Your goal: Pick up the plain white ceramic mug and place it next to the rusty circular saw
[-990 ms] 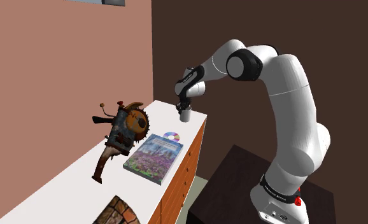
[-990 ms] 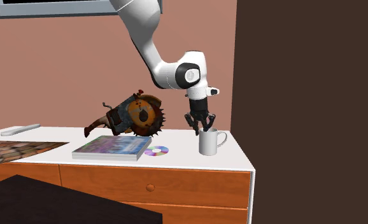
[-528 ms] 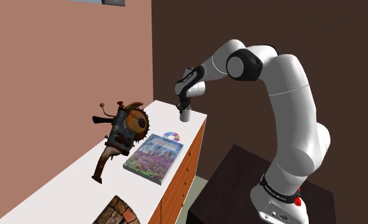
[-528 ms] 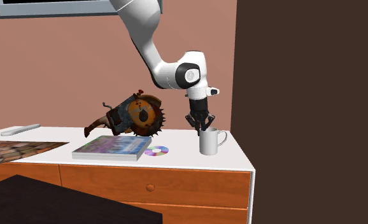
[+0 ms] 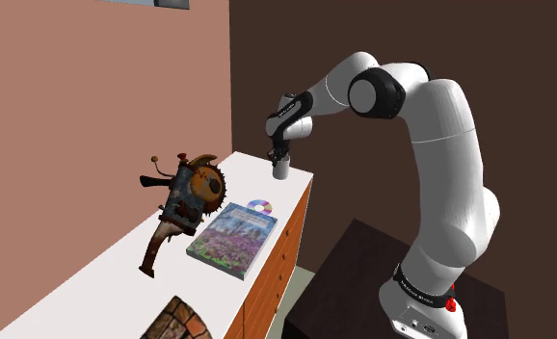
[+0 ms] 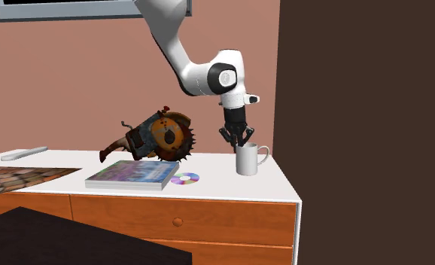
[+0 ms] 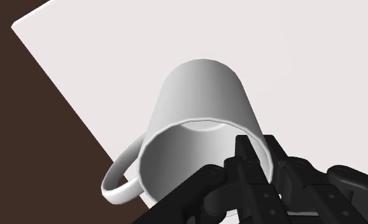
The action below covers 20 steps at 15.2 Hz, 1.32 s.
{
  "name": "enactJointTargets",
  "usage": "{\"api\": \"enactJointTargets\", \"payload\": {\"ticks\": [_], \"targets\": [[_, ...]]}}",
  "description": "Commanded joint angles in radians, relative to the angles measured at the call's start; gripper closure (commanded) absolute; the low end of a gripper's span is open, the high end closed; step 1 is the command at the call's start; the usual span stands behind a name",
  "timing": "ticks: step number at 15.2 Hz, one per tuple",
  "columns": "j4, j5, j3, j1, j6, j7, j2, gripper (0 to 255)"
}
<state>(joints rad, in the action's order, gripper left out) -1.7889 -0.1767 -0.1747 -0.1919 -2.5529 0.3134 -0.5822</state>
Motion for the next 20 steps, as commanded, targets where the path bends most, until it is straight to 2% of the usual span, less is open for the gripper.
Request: {"api": "enactJointTargets", "payload": {"ticks": [1, 20], "targets": [[0.005, 0.005, -0.004, 0.003, 0.021, -0.005, 0.017, 255], [0.057, 0.05, -0.034, 0.023, 0.215, -0.036, 0.16, 255]]}}
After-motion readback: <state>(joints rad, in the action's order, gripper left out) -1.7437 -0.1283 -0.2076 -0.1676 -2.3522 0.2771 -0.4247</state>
